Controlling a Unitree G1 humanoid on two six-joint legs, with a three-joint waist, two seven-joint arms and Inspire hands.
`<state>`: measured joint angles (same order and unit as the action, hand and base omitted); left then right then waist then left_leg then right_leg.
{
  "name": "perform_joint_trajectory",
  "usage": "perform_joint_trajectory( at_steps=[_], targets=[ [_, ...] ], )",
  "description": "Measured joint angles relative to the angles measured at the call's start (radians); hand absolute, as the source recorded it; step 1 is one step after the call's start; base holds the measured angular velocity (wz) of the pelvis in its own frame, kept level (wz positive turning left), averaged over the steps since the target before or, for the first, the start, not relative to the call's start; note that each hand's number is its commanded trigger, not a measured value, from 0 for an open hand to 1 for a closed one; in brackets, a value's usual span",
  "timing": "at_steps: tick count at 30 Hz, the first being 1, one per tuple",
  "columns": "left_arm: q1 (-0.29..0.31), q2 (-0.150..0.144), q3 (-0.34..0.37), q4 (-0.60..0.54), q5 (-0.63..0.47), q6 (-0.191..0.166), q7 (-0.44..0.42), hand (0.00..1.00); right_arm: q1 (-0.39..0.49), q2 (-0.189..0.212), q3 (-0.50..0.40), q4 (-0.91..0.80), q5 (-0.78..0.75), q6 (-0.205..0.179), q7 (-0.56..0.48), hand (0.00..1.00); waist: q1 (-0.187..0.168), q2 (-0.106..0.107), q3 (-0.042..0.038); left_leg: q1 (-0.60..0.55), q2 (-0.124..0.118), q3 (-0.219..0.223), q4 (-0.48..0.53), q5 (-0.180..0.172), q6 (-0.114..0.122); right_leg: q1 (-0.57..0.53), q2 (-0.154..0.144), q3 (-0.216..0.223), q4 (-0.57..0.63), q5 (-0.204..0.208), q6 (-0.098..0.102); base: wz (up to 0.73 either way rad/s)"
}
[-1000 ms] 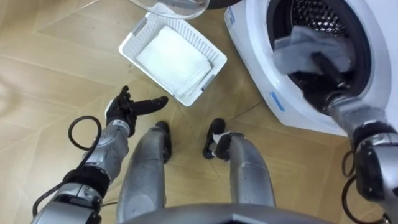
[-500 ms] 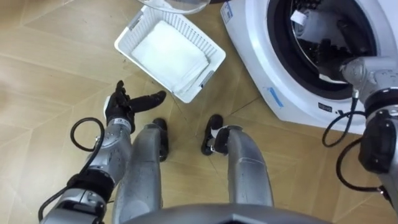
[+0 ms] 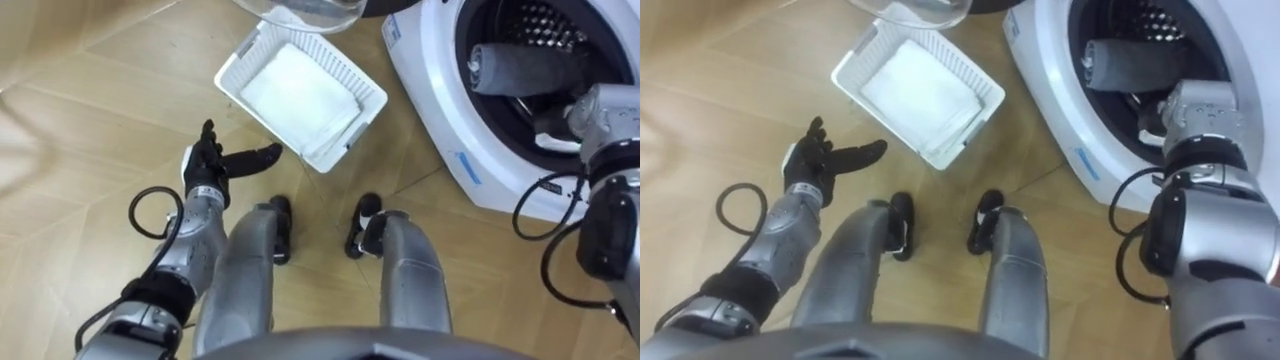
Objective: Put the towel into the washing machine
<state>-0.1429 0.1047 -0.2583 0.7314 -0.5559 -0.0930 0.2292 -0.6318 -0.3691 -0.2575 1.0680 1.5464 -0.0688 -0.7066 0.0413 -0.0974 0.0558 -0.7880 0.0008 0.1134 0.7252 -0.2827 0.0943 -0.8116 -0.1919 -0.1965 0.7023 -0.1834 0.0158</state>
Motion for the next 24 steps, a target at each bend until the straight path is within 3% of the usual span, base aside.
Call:
perform_joint_trajectory(
  at_steps=[3,5,9,11,13,19,24],
  targets=[
    [-0.009,-0.002,-0.021,0.057,0.001,-0.001,-0.008,0.0,0.07,0.033,0.001,-0.017,-0.006,-0.063,0.002,0.0,0.003,0.013,-0.0012,0.047,0.004,-0.006,-0.036,0.002,-0.003,0.057,0.009,-0.018,-0.049,0.008,0.001,-0.01],
    [-0.003,-0.002,-0.021,0.081,0.0,-0.001,-0.008,0.0,0.124,0.043,0.002,-0.042,-0.011,-0.072,0.016,0.0,0.013,0.023,-0.0043,0.075,0.012,-0.009,-0.062,0.003,-0.006,0.09,0.023,-0.021,-0.092,0.021,0.002,-0.12],
    [0.008,0.003,-0.022,0.16,0.0,-0.002,-0.007,0.0,0.237,0.101,0.081,-0.06,-0.049,-0.13,0.035,0.0,0.019,0.06,-0.0118,0.151,0.022,-0.01,-0.12,0.005,-0.009,0.182,0.045,-0.038,-0.174,0.037,0.008,0.0],
    [0.022,0.009,-0.016,0.179,0.002,-0.004,-0.011,0.0,0.285,0.117,0.081,-0.033,-0.097,-0.129,0.046,0.0,0.021,0.077,-0.0167,0.176,0.022,-0.014,-0.14,0.005,-0.01,0.211,0.048,-0.044,-0.197,0.039,0.011,0.02],
    [0.042,0.014,0.031,0.226,0.029,-0.012,-0.022,0.0,0.357,0.129,0.097,0.017,-0.25,-0.131,0.063,0.0,0.027,0.092,-0.0243,0.226,0.02,-0.012,-0.182,0.009,-0.016,0.254,0.054,-0.038,-0.234,0.044,0.016,-0.07],
    [0.139,0.057,0.127,0.333,0.049,-0.038,-0.041,0.0,0.553,0.135,0.246,0.146,-0.726,-0.115,0.123,0.0,0.026,0.099,-0.0297,0.385,0.024,0.009,-0.303,0.025,-0.039,0.382,0.075,-0.023,-0.312,0.046,0.013,-0.11],
    [0.203,0.069,0.18,0.39,0.05,-0.039,-0.045,0.0,0.614,0.135,0.334,0.195,-0.937,-0.09,0.222,0.0,0.031,0.104,-0.0367,0.5,0.033,0.019,-0.39,0.04,-0.059,0.482,0.097,-0.027,-0.378,0.05,0.007,-0.08]
  ],
)
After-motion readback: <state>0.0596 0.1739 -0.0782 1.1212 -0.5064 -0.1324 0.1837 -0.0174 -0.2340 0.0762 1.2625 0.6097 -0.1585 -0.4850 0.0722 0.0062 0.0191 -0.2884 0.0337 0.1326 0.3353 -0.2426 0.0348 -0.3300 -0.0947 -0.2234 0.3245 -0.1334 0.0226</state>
